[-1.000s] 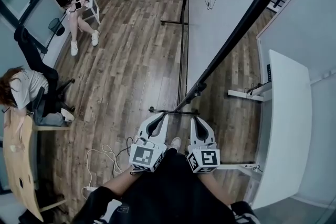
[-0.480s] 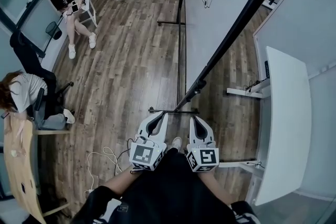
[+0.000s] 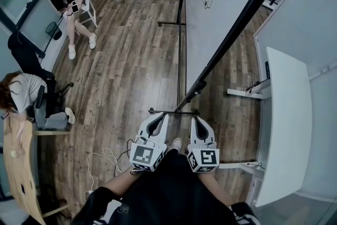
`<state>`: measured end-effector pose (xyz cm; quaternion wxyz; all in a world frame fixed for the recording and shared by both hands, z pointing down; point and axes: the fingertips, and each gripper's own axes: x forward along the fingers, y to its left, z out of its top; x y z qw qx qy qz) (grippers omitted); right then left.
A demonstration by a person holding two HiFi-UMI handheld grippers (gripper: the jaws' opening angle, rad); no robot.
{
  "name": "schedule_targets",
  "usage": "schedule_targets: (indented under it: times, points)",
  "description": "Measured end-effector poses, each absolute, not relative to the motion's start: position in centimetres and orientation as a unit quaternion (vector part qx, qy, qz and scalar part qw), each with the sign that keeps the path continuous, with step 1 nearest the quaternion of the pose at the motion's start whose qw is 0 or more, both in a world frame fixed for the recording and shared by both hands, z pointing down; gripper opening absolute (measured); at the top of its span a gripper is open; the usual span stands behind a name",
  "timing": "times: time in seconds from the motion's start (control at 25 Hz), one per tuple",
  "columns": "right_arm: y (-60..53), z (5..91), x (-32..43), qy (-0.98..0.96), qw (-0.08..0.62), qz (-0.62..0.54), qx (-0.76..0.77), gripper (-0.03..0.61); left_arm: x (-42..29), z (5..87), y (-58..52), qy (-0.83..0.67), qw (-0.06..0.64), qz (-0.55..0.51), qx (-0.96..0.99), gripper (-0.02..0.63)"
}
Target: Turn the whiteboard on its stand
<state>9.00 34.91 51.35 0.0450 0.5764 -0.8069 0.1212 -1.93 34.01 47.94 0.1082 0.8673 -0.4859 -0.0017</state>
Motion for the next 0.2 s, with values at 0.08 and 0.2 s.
schedule_targets:
  times: [0.08, 0.2]
  points:
    - [34.86, 51.37, 9.04, -0.807, 0.045, 0.121, 0.576, 0.015, -1.84, 48.06, 33.96, -0.486, 0.109, -0.001, 0.867, 0.017]
    - [34.73, 51.34, 9.07, -0.807, 0.045, 0.119, 0.577, 0.015, -1.7, 48.13, 33.87, -0.485, 0.11, 0.001, 0.868, 0.017]
